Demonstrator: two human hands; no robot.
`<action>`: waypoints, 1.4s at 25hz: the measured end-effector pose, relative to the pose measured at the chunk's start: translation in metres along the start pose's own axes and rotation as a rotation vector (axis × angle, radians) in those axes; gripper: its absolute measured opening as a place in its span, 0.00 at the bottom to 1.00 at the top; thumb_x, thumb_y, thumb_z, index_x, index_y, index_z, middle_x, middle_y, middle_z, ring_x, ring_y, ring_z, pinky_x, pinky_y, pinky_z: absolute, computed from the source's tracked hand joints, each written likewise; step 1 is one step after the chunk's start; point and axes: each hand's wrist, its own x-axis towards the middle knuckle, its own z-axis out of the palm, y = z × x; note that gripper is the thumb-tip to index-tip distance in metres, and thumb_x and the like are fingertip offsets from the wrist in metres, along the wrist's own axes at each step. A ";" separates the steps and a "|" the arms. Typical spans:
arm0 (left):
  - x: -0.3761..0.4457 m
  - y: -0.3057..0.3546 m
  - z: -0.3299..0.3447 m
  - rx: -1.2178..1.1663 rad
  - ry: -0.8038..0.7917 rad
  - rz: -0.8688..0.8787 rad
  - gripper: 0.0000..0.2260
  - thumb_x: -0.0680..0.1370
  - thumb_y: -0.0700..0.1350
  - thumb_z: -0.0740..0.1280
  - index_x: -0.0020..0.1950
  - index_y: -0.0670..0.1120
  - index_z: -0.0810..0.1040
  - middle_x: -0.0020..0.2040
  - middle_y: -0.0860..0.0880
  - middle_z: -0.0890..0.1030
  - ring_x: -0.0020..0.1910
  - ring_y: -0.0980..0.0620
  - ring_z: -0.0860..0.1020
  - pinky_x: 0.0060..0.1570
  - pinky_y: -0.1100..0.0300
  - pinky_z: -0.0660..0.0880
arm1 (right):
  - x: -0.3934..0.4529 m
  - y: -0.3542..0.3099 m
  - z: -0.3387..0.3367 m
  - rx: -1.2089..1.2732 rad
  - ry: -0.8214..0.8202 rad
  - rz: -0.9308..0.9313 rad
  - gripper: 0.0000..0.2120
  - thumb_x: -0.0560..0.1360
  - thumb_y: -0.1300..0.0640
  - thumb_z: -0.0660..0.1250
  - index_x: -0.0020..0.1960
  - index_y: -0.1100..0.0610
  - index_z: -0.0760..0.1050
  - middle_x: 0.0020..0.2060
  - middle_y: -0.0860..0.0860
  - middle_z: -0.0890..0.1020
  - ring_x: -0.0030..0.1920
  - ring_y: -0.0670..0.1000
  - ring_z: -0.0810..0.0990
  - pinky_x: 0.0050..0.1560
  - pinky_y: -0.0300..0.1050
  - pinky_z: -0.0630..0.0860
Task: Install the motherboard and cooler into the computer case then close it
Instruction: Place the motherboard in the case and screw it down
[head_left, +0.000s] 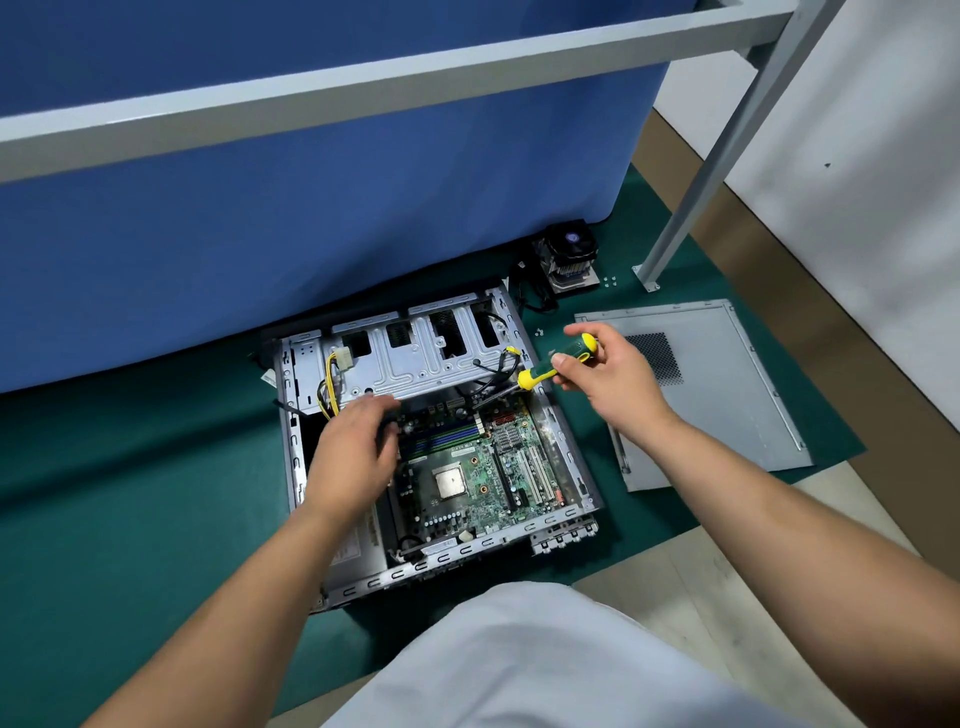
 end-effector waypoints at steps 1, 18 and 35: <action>0.002 -0.007 0.002 0.130 0.001 0.032 0.17 0.82 0.45 0.65 0.71 0.49 0.75 0.68 0.50 0.78 0.70 0.48 0.74 0.73 0.49 0.69 | 0.001 0.000 0.000 -0.074 -0.011 -0.025 0.15 0.78 0.55 0.74 0.62 0.48 0.76 0.42 0.42 0.83 0.42 0.46 0.87 0.51 0.47 0.83; -0.003 -0.014 0.011 0.376 -0.060 -0.006 0.27 0.81 0.52 0.61 0.81 0.55 0.62 0.82 0.53 0.62 0.82 0.51 0.56 0.82 0.50 0.48 | 0.017 0.014 0.034 -0.693 -0.195 -0.204 0.17 0.79 0.48 0.71 0.66 0.47 0.74 0.35 0.41 0.73 0.33 0.42 0.73 0.34 0.40 0.65; -0.003 -0.012 0.010 0.384 -0.058 0.003 0.28 0.80 0.51 0.62 0.81 0.54 0.63 0.81 0.51 0.63 0.82 0.50 0.57 0.81 0.48 0.50 | 0.017 0.016 0.050 -0.802 -0.285 -0.252 0.16 0.79 0.48 0.70 0.64 0.48 0.73 0.50 0.50 0.81 0.41 0.51 0.78 0.41 0.44 0.71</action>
